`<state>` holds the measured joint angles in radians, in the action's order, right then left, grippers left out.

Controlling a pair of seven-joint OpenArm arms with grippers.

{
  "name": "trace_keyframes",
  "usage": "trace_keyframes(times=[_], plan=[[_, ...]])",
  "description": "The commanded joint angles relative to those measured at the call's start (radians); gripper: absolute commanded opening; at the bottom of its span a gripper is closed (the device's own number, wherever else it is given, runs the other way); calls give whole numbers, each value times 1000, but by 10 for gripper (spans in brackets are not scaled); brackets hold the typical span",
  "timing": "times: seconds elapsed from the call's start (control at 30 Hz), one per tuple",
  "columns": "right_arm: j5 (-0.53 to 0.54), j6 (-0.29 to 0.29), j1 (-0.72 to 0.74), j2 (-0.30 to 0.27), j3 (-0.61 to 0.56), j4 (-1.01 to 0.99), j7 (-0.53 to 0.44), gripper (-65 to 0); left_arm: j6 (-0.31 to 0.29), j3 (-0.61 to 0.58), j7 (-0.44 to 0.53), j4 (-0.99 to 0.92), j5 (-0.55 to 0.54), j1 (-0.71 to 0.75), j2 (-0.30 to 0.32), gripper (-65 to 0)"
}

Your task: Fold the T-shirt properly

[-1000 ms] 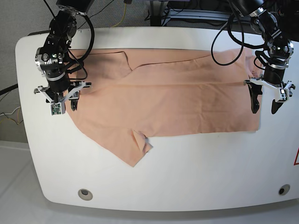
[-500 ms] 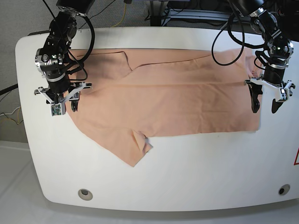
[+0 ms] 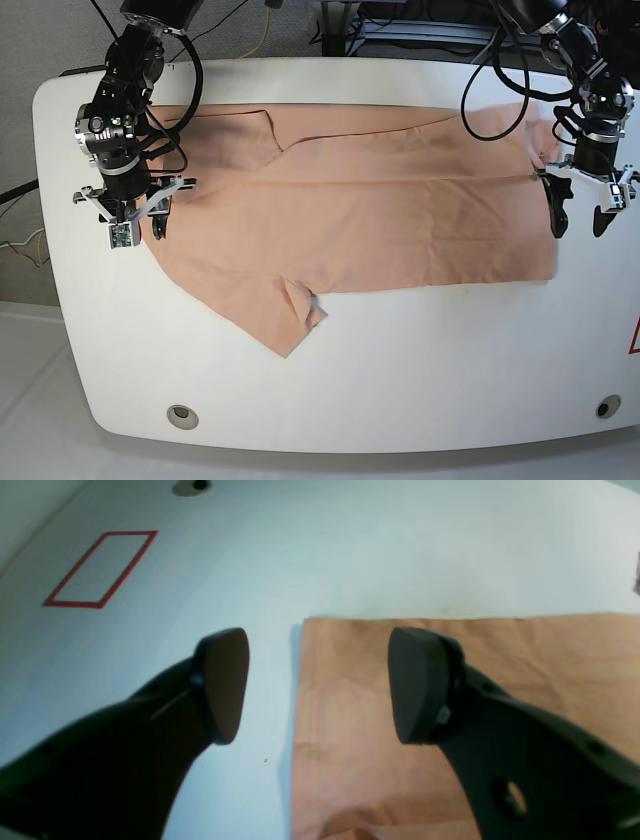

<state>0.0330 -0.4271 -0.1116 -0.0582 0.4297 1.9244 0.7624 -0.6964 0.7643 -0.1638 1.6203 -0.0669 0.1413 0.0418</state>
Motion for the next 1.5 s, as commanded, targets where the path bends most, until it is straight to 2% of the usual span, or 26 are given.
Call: trace_keyframes(times=[0.0,1.47], plan=[[11,3,13,-7,1,22,-27,-435,-2,1,30,15,-18,-9,14,-239],[12,3,-32,-4,1,20,-27,-435,-2,1,30,13,-17,-1,33,-239]])
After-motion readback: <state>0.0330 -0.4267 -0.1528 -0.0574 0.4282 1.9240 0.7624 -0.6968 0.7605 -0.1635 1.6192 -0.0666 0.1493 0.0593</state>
